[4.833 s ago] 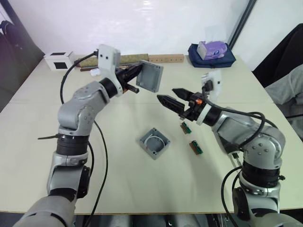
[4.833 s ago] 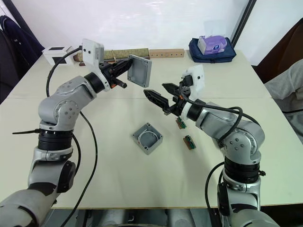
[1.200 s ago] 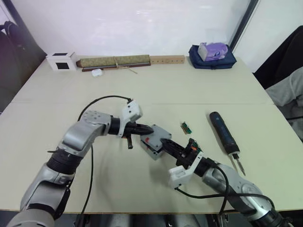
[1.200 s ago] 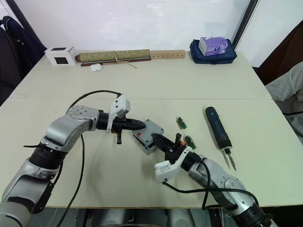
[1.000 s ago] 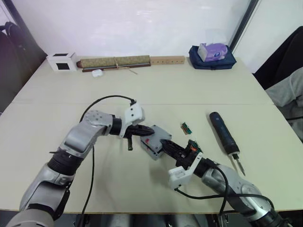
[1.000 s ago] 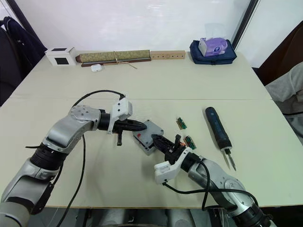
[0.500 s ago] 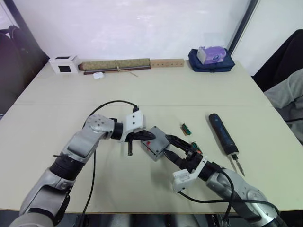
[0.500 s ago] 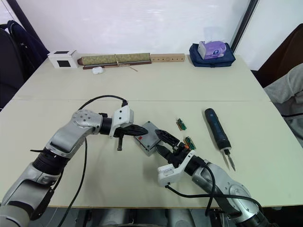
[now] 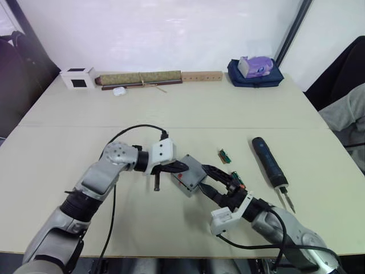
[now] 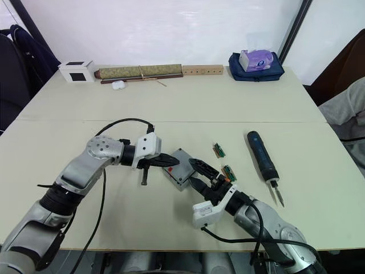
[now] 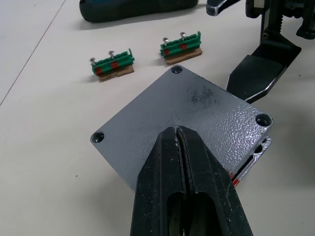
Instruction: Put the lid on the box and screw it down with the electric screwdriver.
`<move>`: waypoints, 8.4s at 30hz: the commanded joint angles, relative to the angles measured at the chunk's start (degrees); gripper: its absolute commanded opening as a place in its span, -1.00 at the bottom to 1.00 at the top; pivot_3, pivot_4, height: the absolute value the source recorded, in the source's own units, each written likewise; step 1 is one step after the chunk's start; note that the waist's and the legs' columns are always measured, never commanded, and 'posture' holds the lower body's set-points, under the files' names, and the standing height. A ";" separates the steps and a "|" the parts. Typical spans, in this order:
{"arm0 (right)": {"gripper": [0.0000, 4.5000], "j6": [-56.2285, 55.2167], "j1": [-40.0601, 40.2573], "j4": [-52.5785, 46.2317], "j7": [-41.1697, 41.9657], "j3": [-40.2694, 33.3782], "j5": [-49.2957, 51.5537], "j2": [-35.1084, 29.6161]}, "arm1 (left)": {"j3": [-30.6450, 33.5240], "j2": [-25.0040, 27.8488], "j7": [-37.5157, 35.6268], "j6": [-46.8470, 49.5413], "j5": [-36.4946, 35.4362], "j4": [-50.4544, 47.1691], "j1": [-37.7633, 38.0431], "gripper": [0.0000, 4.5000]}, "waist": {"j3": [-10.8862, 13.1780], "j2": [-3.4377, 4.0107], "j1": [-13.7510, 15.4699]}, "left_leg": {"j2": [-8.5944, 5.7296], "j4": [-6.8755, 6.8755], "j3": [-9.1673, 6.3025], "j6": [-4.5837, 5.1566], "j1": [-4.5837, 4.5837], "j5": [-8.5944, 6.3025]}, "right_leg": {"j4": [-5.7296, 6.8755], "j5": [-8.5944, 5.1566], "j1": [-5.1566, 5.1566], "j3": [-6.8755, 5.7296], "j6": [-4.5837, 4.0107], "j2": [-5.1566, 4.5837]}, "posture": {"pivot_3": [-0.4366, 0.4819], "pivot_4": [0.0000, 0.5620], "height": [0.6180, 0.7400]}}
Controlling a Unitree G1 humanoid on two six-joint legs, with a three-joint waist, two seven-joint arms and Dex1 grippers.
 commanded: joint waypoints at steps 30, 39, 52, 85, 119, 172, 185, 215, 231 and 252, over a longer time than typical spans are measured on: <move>-0.93 1.70 1.76 -1.36 4.78 -3.93 7.70 1.75 | 0.87 -0.48 -0.42 1.12 0.58 3.37 2.46 -1.00 | -0.73 0.12 -0.15 | 0.04 -0.02 0.00 0.04 0.18 -0.02 | 0.00 -0.11 0.14 0.00 -0.18 0.05 | -0.05 -0.47 1.00; -0.93 5.34 1.62 -1.20 8.18 -4.71 13.89 3.13 | 8.28 1.12 -1.38 14.70 -9.80 -3.35 0.41 -1.00 | -0.66 0.13 -0.30 | 0.08 -0.03 -0.03 0.04 0.07 -0.02 | 0.01 -0.11 0.00 0.00 -0.17 0.07 | -0.05 -0.47 1.00; -0.93 6.56 2.36 -3.12 16.99 -2.32 24.10 1.90 | 11.58 0.28 3.22 14.08 -7.80 12.30 -7.71 -1.00 | -0.41 0.08 -0.37 | 0.03 -0.06 -0.13 0.04 -0.04 -0.02 | -0.05 -0.04 -0.10 -0.01 -0.03 0.06 | -0.05 -0.47 1.00; -0.93 7.56 -2.16 0.32 20.31 0.19 25.40 2.90 | 7.29 -2.62 0.23 15.32 -6.27 5.38 -1.58 -1.00 | -0.38 0.06 -0.14 | 0.06 -0.09 -0.14 0.04 -0.09 -0.02 | -0.06 -0.03 -0.15 -0.01 -0.03 0.05 | -0.05 -0.47 1.00; -0.93 7.01 -1.71 -0.50 19.87 -0.76 26.52 2.87 | 5.70 -2.29 -0.55 15.33 -5.84 1.44 0.54 -1.00 | -0.38 0.07 -0.13 | 0.07 -0.09 -0.14 0.04 -0.09 -0.02 | -0.06 -0.07 -0.15 -0.01 -0.09 0.04 | -0.05 -0.47 1.00; -0.93 20.58 -9.58 5.91 24.73 2.12 32.22 5.23 | 4.99 -0.94 0.08 12.85 -2.27 -2.35 7.33 -1.00 | -0.31 0.14 -0.17 | 0.12 -0.11 -0.16 0.04 -0.10 -0.03 | -0.10 -0.07 -0.17 0.00 -0.09 0.04 | -0.05 -0.47 1.00; -0.93 19.85 -10.73 6.77 25.92 2.99 32.98 5.10 | 6.44 -0.46 2.30 13.52 -1.61 -1.80 7.06 -1.00 | -0.29 0.16 -0.26 | 0.11 -0.11 -0.15 0.04 -0.10 -0.03 | -0.10 -0.05 -0.18 0.01 -0.07 0.04 | -0.05 -0.47 1.00; -0.93 45.76 11.71 -22.29 27.83 -20.79 62.63 7.96 | 21.36 4.21 3.92 29.24 -20.64 -15.42 10.13 -1.00 | -0.12 0.19 -0.04 | 0.29 -0.14 -0.23 0.03 -0.18 -0.03 | -0.16 -0.03 -0.19 -0.03 -0.02 -0.02 | -0.05 -0.47 1.00; -0.20 67.81 11.65 -25.33 24.02 -38.07 89.16 3.38 | 17.75 5.71 0.72 29.72 -24.48 -16.17 0.18 -1.00 | -0.01 0.18 -0.16 | 0.22 -0.23 -0.18 0.13 -0.23 -0.10 | -0.32 -0.04 -0.22 0.00 -0.02 0.00 | -0.05 -0.47 1.00; -0.09 66.74 8.88 -20.20 15.68 -25.51 79.72 0.98 | 14.16 11.24 -0.34 22.81 -18.64 -14.64 3.01 -1.00 | 0.10 0.16 0.02 | 0.25 -0.25 -0.11 0.13 -0.32 -0.10 | -0.38 -0.14 -0.32 0.06 -0.15 0.02 | -0.05 -0.47 1.00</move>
